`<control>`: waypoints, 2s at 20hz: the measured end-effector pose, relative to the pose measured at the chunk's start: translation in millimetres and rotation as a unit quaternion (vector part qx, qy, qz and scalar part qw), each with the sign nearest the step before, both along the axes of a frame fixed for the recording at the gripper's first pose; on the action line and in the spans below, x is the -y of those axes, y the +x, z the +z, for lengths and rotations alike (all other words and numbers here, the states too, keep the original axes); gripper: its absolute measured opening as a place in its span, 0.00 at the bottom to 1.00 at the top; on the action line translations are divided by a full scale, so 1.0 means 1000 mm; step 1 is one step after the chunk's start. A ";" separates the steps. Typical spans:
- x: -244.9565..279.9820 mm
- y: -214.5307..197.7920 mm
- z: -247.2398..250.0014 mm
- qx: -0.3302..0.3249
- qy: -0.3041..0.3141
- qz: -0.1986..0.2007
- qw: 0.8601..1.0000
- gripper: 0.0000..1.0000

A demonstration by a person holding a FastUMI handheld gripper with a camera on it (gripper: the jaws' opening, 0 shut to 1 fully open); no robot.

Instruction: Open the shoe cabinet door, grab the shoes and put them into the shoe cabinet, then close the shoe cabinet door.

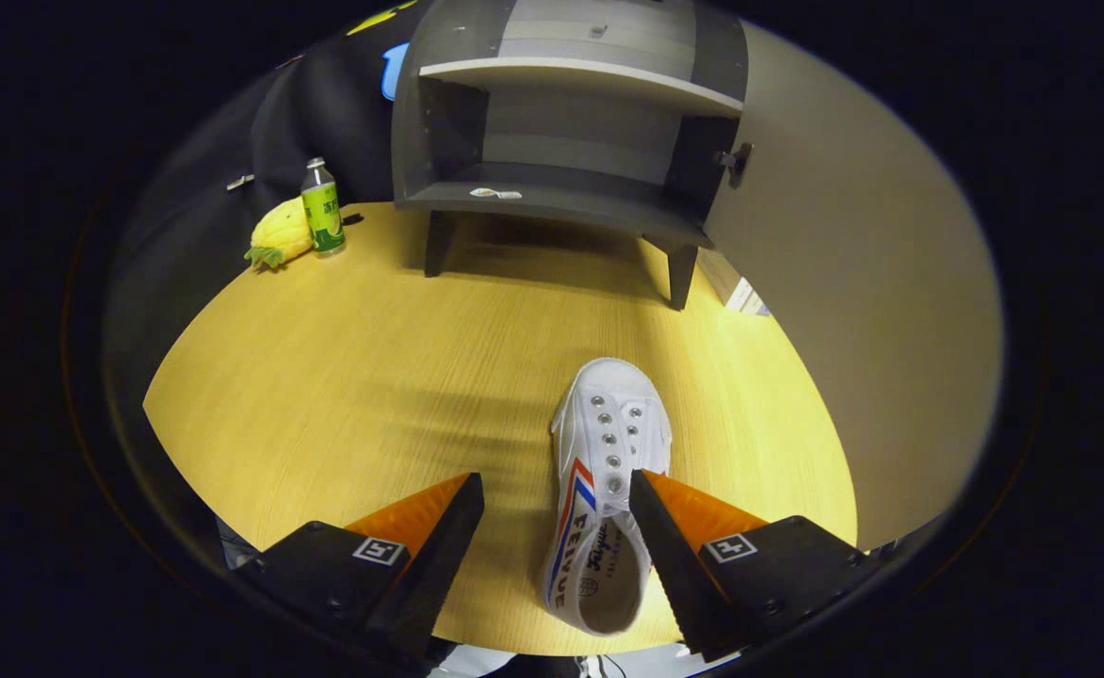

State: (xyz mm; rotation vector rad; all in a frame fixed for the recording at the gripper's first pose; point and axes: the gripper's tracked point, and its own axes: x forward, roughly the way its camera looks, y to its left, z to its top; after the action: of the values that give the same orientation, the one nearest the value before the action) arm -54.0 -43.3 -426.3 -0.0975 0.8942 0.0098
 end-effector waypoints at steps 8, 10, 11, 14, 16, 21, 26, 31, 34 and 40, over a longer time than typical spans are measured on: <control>0.016 -0.001 -0.031 -0.055 -0.002 -0.003 0.999 0.50; 0.014 0.003 -0.034 -0.060 0.017 -0.019 0.998 0.39; 0.015 0.004 -0.033 -0.062 0.022 -0.027 0.997 0.39; 0.012 0.006 -0.039 -0.065 0.025 -0.028 0.997 0.17; 0.013 0.004 -0.034 -0.066 0.024 -0.031 0.997 0.09; 0.011 0.008 -0.024 -0.059 0.040 -0.057 0.996 0.05; 0.010 0.022 0.019 -0.009 0.030 -0.050 0.998 0.05; -0.009 0.038 0.090 0.041 0.045 -0.043 0.997 0.05; -0.020 0.053 0.138 0.070 0.047 -0.036 0.996 0.05; -0.032 0.107 0.249 0.137 0.058 -0.028 0.989 0.05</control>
State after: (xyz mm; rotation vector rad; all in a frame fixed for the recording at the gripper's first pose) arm 53.0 -11.6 -177.0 0.0349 0.6202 -0.0035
